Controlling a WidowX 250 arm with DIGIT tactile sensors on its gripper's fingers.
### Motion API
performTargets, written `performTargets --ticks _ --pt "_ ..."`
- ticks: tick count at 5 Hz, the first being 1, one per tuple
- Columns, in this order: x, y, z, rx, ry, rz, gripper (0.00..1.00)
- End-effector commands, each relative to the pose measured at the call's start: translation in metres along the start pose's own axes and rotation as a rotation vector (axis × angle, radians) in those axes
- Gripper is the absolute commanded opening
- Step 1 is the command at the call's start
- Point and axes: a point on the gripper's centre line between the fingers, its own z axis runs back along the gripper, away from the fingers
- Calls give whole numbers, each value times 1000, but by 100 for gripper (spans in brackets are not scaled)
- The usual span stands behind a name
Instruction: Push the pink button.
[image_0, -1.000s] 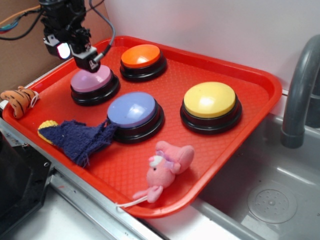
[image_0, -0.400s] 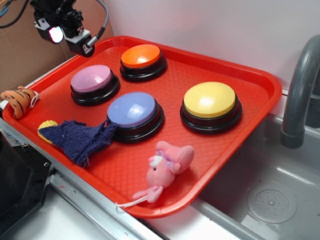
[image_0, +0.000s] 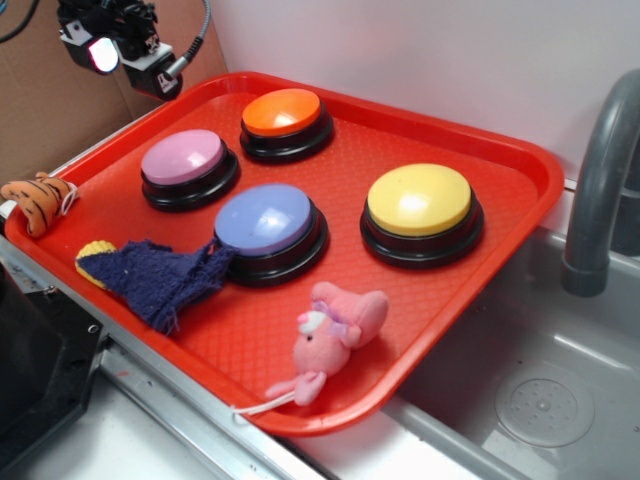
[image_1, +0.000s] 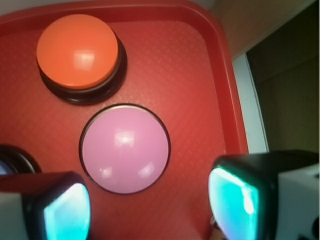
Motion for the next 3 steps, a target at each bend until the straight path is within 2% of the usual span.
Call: performTargets --ticks 1,2,3 --pt "13 5 22 10 -77 2 100" --pt "12 4 25 -17 -86 -1 100" --pt "9 5 26 -12 -98 -5 100"
